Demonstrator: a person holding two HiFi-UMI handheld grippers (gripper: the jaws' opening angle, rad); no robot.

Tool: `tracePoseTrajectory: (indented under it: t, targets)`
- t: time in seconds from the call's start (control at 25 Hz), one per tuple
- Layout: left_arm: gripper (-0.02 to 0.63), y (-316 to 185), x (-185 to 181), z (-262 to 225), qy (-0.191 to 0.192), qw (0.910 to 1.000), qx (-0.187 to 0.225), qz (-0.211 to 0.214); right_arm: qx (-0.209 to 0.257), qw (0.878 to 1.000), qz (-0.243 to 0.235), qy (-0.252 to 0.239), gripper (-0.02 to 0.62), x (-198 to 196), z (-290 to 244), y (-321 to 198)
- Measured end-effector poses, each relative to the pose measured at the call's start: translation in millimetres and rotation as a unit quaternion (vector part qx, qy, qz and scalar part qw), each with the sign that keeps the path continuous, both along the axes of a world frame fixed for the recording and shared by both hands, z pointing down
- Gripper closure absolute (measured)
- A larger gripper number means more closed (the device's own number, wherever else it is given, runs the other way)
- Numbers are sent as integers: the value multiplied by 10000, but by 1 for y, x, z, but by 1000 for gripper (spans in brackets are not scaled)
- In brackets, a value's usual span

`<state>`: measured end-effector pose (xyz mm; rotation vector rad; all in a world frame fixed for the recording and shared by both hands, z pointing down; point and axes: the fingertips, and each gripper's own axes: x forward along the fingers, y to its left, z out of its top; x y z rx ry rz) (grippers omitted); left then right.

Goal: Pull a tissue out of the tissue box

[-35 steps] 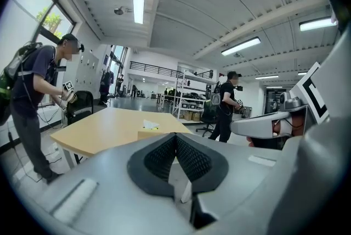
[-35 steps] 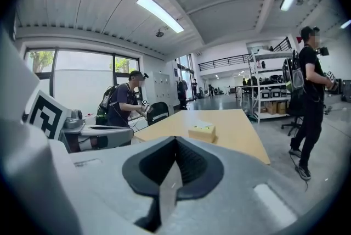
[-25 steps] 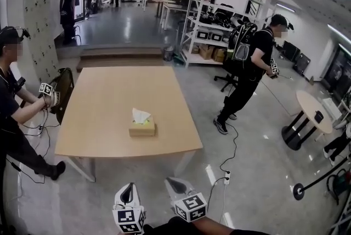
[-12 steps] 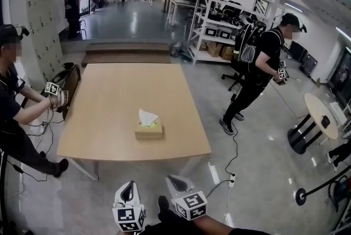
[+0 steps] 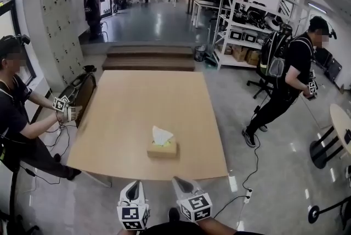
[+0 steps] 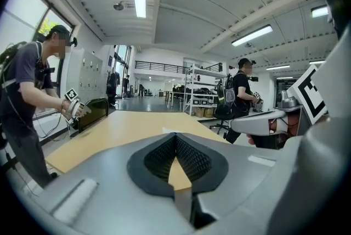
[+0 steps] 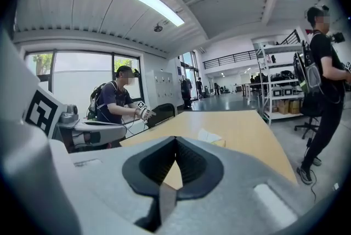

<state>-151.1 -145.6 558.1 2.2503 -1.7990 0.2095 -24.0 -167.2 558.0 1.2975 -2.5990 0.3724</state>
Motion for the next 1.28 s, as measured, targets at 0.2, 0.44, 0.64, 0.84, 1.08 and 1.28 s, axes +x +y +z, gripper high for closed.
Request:
tracePoseTrajectory:
  t: [0.2,0.44,0.64,0.84,1.08,1.28]
  targets:
    - [588,-33,16,-2,-48,10000,-31,-59,83,9999,-87,-80,604,15,-6,-38]
    - [588,-53,19,-2,-152,9996,-46,-215,109,9997,-189,-58,603,22,-4,-61]
    - [588,-67,16,6,-149,9994,-107,-307,-39,9995,-301,34,604,20,10,-76]
    - [588,-91,6,19,-108,9992,-183,-345,-174,9991,-325,194,603,17,23,-94]
    - [588,-151,-11,-4,-258,9994,174,-129,-141,9981,-349,490,603,2,17,-136]
    - [588,-162,-16,4,-197,9994,-222,184,-464,9955,-166,813,557,-4,22,-145]
